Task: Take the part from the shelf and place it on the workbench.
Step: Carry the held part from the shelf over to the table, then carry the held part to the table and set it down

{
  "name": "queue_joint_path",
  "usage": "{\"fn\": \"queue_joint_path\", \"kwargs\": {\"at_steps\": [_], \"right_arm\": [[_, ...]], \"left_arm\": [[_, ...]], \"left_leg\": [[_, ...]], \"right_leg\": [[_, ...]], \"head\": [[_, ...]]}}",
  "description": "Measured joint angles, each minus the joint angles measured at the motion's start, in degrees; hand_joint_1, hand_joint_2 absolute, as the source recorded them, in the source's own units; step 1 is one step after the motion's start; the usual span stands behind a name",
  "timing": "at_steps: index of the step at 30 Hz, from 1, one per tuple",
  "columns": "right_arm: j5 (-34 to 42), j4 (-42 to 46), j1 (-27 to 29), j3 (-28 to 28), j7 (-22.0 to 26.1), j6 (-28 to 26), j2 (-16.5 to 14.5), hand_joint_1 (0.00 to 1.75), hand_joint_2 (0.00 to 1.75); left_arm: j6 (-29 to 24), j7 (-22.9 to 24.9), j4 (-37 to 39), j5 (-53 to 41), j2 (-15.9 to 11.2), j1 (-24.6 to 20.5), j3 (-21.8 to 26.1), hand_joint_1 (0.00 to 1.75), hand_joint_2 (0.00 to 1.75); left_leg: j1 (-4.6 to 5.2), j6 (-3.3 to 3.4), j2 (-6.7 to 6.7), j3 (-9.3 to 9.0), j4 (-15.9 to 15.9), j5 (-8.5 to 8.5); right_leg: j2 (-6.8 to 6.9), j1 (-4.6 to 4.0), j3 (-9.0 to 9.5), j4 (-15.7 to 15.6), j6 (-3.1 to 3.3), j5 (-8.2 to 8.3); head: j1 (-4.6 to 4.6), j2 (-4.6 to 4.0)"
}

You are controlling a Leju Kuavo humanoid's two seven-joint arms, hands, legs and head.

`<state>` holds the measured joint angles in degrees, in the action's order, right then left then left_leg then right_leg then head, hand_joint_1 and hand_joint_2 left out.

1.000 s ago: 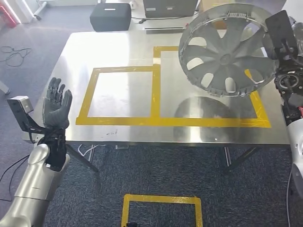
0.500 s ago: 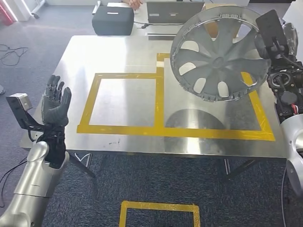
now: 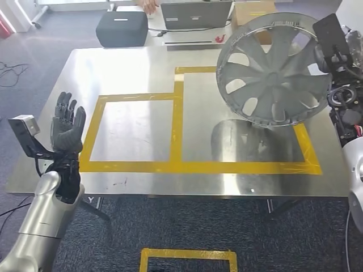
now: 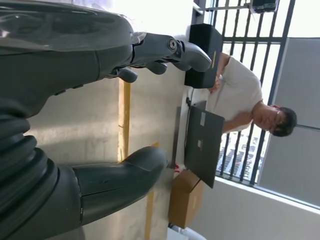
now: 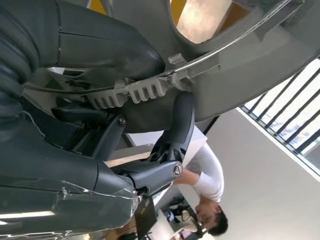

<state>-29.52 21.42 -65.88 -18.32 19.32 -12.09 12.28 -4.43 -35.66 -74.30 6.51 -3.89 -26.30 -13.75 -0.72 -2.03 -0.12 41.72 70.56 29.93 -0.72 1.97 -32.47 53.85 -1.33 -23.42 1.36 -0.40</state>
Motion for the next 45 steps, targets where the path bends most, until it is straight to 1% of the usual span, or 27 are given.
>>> {"fn": "queue_joint_path", "kwargs": {"at_steps": [1, 2, 3, 4, 5, 6, 7, 8, 10, 11, 17, 22, 36, 41, 45], "right_arm": [[-0.25, -0.13, 0.04, -0.01, -0.23, 0.23, -0.02, 1.75, 1.75], [-0.55, -0.21, -0.06, -0.03, -0.47, 0.56, -0.09, 1.75, 1.75], [-0.83, -0.26, -0.18, -0.07, -0.7, 0.89, -0.18, 1.75, 1.75], [-1.08, -0.3, -0.36, -0.11, -0.89, 1.21, -0.27, 1.75, 1.75], [-1.27, -0.36, -0.58, -0.15, -1.09, 1.51, -0.37, 1.75, 1.75], [-1.39, -0.45, -0.8, -0.16, -1.32, 1.82, -0.41, 1.75, 1.75], [-1.53, -0.54, -1.09, -0.17, -1.59, 2.24, -0.42, 1.75, 1.75], [-1.69, -0.64, -1.37, -0.18, -1.92, 2.81, -0.43, 1.75, 1.75], [-2.25, -0.79, -1.8, -0.25, -2.62, 4.29, -0.46, 1.75, 1.75], [-2.62, -0.84, -2.0, -0.33, -3.0, 5.15, -0.53, 1.75, 1.75], [-5.1, -1.0, -2.99, -1.53, -5.29, 9.51, -1.3, 1.75, 1.75], [-6.91, -1.05, -3.29, -2.61, -6.06, 11.4, -2.16, 1.75, 1.75], [-9.43, -1.06, -3.56, -4.66, -6.5, 13.05, -3.27, 1.75, 1.75], [-10.97, -1.14, -3.53, -5.34, -8.43, 14.17, -3.38, 1.75, 1.75], [-11.63, -1.19, -3.53, -5.82, -9.74, 13.65, -3.38, 1.75, 1.75]], "left_arm": [[-0.03, -0.05, 0.14, 0.0, 0.01, 0.21, 0.0, 0.0, 1.75], [-0.03, -0.08, 0.22, 0.01, 0.01, 0.25, 0.0, 0.0, 1.75], [-0.03, -0.09, 0.27, 0.01, 0.01, 0.16, 0.0, 0.0, 1.75], [-0.03, -0.1, 0.27, 0.01, 0.02, 0.06, -0.01, 0.0, 1.75], [-0.01, -0.15, 0.27, -0.01, 0.03, -0.08, -0.01, 0.0, 1.75], [0.02, -0.2, 0.27, -0.02, 0.03, -0.24, -0.01, 0.0, 1.75], [0.04, -0.24, 0.27, -0.02, 0.06, -0.39, -0.01, 0.0, 1.75], [0.06, -0.3, 0.28, -0.03, 0.07, -0.56, -0.01, 0.0, 1.75], [0.06, -0.43, 0.3, -0.03, 0.05, -0.76, -0.01, 0.0, 1.75], [0.06, -0.51, 0.32, -0.04, 0.03, -0.83, 0.0, 0.0, 1.75], [-0.02, -0.92, 0.34, 0.08, 0.04, -1.07, 0.0, 0.0, 1.75], [-0.29, -1.07, 0.34, 0.17, 0.02, -1.17, 0.0, 0.0, 1.75], [-0.61, -1.22, 0.34, 0.18, 0.17, -1.48, 0.0, 0.0, 1.75], [-0.71, -1.27, 0.34, 0.17, 0.19, -1.49, 0.0, 0.0, 1.75], [-0.71, -1.27, 0.34, 0.08, 0.22, -1.68, -0.01, 0.0, 1.75]], "left_leg": [[0.09, 0.38, -0.01, 0.32, -0.96, -1.58], [0.26, 1.02, -0.02, -0.32, -4.18, -4.36], [0.57, 1.94, -0.03, -1.42, -8.44, -7.43], [0.87, 2.67, -0.01, -2.53, -12.16, -9.65], [1.18, 3.29, -0.02, -3.68, -15.12, -10.93], [1.44, 3.64, -0.05, -4.31, -16.6, -11.08], [1.38, 3.4, -0.07, -4.72, -17.18, -10.73], [1.29, 2.84, -0.15, -5.02, -17.6, -10.56], [0.97, 1.78, -0.24, -5.02, -17.63, -10.38], [0.98, 1.56, -0.29, -4.99, -17.47, -10.23], [0.99, 2.05, -0.57, -4.99, -17.26, -10.11], [1.0, 2.24, -0.58, -5.11, -17.18, -10.19], [0.85, 2.31, -0.53, -5.6, -17.19, -10.24], [0.84, 2.31, -0.52, -5.65, -17.2, -10.24], [0.84, 2.31, -0.5, -5.71, -17.2, -10.24]], "right_leg": [[-0.17, -0.1, 0.33, -0.01, 0.08, -0.26], [-0.37, -0.25, 0.64, -0.02, 0.11, -0.49], [-0.53, -0.34, 0.92, -0.05, 0.11, -0.69], [-0.67, -0.41, 1.11, -0.19, 0.07, -0.84], [-0.78, -0.39, 1.17, -0.33, -0.06, -0.94], [-0.8, -0.32, 1.15, -0.45, -0.28, -1.02], [-0.8, -0.45, 1.04, -0.39, -0.43, -1.15], [-0.7, -0.54, 0.97, -0.22, -0.47, -1.3], [-0.45, -0.83, 1.01, 0.04, -0.34, -1.57], [-0.33, -0.83, 1.12, -0.05, -0.29, -1.61], [0.12, -0.87, 1.64, -0.63, -0.42, -1.58], [0.14, -0.88, 1.81, -0.7, -0.66, -1.42], [0.14, -1.06, 2.24, -0.69, -0.72, -1.38], [0.13, -1.06, 2.28, -0.7, -0.72, -1.38], [0.12, -1.06, 2.32, -0.7, -0.72, -1.38]], "head": [[0.3, 0.0], [0.66, 0.01], [0.96, 0.0], [1.07, -0.01], [1.2, -0.01], [1.37, -0.01], [1.49, -0.01], [1.58, 0.0], [1.3, 0.0], [1.07, 0.0], [-0.02, -0.01], [-0.58, -0.01], [-1.03, 0.0], [-1.14, -0.01], [-1.22, -0.01]]}}
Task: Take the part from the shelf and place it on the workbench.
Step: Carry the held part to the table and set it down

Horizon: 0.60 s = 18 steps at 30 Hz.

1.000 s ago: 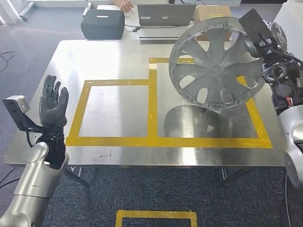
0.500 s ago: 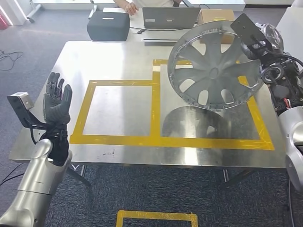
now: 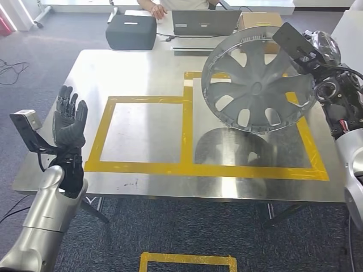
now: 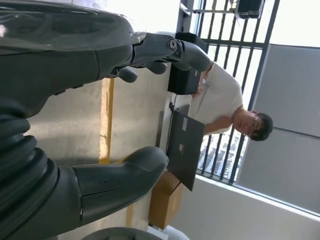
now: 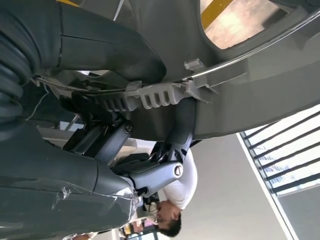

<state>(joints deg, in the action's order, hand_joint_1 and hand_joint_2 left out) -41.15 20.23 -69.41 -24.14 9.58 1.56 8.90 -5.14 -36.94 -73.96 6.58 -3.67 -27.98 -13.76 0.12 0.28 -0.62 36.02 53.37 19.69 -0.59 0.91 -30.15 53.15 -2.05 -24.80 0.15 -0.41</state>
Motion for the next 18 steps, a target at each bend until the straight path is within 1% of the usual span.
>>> {"fn": "queue_joint_path", "kwargs": {"at_steps": [7, 18], "right_arm": [[-0.03, -0.16, 0.0, -0.03, -0.78, -1.97, -0.38, 1.75, 1.75], [-0.55, -0.39, 0.0, -0.01, -0.71, -1.97, -0.56, 1.75, 1.75]], "left_arm": [[-0.04, 0.0, 0.22, -0.22, 0.19, -0.53, 0.01, 0.0, 1.75], [0.11, -0.07, 0.62, -0.13, 0.32, -0.57, 0.01, 0.0, 1.75]], "left_leg": [[0.0, 0.0, 0.0, -0.01, 0.0, -0.01], [0.0, 0.0, 0.02, -0.01, 0.0, 0.0]], "right_leg": [[-0.01, 0.0, 0.01, 0.01, 0.02, 0.02], [-0.02, 0.0, -0.01, 0.0, 0.02, 0.01]], "head": [[-0.08, 0.02], [-0.15, 0.0]]}}
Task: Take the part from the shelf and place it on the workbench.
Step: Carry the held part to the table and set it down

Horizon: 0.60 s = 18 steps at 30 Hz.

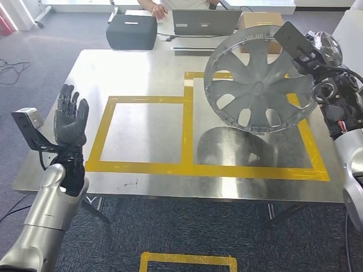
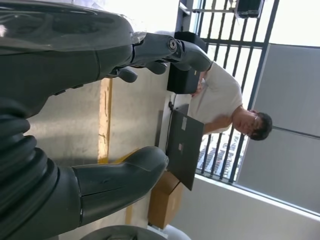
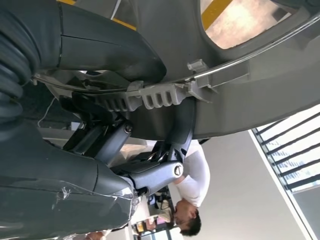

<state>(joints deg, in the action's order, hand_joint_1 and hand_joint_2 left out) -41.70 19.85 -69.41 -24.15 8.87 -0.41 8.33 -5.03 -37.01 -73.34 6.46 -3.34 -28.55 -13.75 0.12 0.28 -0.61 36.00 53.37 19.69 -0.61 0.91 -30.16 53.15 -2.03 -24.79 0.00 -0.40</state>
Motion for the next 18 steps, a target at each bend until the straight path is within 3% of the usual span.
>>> {"fn": "queue_joint_path", "kwargs": {"at_steps": [5, 9, 17, 18], "right_arm": [[-1.22, -0.08, -0.02, 0.0, -0.99, 0.84, 0.02, 1.75, 1.75], [-1.38, -0.27, 0.07, 0.0, -1.09, 1.0, 0.02, 0.0, 0.0], [-1.58, -0.87, 1.15, 0.0, -1.16, 1.44, 0.02, 0.0, 0.0], [-1.6, -0.92, 1.38, 0.0, -1.16, 1.46, 0.02, 0.0, 0.0]], "left_arm": [[0.57, -0.53, 0.71, 0.07, 0.15, -0.43, 0.0, 0.0, 1.75], [0.63, -0.75, 1.33, 0.01, 0.28, -0.7, 0.01, 0.0, 1.75], [0.82, -0.71, 1.86, 0.5, 0.36, -0.82, 0.0, 0.0, 1.75], [0.86, -0.72, 1.86, 0.64, 0.37, -0.81, 0.0, 0.0, 1.31]], "left_leg": [[-0.01, 0.0, 0.04, -0.04, 0.0, 0.0], [-0.01, 0.0, 0.09, -0.06, 0.0, 0.0], [0.0, 0.0, 0.09, -0.05, 0.0, 0.0], [0.0, 0.0, 0.08, -0.05, 0.0, 0.0]], "right_leg": [[-0.03, 0.0, 0.02, 0.0, 0.0, 0.0], [-0.07, 0.0, 0.02, 0.0, 0.01, 0.01], [-0.08, 0.0, 0.01, 0.0, 0.0, 0.02], [-0.08, 0.0, 0.0, 0.0, 0.0, 0.02]], "head": [[-0.04, -0.01], [-0.07, 0.0], [-0.09, 0.0], [-0.09, 0.0]]}}
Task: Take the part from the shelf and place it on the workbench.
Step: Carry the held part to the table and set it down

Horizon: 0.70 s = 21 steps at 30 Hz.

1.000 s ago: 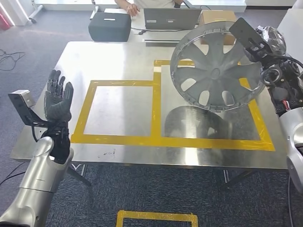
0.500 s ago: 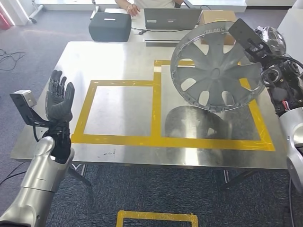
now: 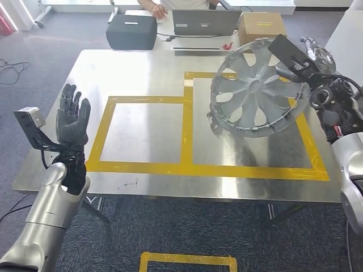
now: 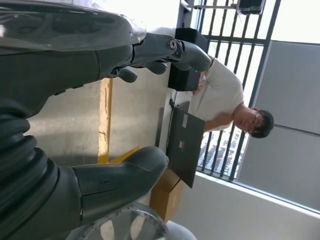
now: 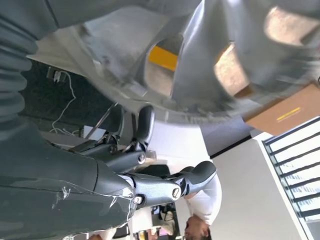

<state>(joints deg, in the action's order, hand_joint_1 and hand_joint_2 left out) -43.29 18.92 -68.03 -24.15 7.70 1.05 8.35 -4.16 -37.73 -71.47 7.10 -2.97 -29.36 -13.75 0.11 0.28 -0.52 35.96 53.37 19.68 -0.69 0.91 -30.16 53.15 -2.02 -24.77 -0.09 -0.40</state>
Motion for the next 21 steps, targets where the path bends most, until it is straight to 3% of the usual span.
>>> {"fn": "queue_joint_path", "kwargs": {"at_steps": [3, 21], "right_arm": [[-0.07, -0.08, 0.5, -0.03, 0.0, 0.0, -0.01, 0.0, 0.0], [-0.51, -0.21, 1.04, -0.02, 0.1, 0.0, 0.0, 0.0, 0.0]], "left_arm": [[0.08, -0.06, 0.0, 0.22, 0.09, 0.01, 0.01, 0.0, 0.0], [0.56, -0.21, 0.0, 0.25, 0.24, 0.04, 0.0, 0.0, 0.0]], "left_leg": [[0.0, 0.0, -0.05, 0.02, 0.0, 0.0], [0.01, 0.0, -0.07, 0.05, -0.01, 0.01]], "right_leg": [[0.02, 0.0, -0.01, 0.0, 0.0, -0.01], [0.06, 0.01, -0.03, 0.0, -0.02, -0.03]], "head": [[0.06, -0.01], [-0.02, 0.0]]}}
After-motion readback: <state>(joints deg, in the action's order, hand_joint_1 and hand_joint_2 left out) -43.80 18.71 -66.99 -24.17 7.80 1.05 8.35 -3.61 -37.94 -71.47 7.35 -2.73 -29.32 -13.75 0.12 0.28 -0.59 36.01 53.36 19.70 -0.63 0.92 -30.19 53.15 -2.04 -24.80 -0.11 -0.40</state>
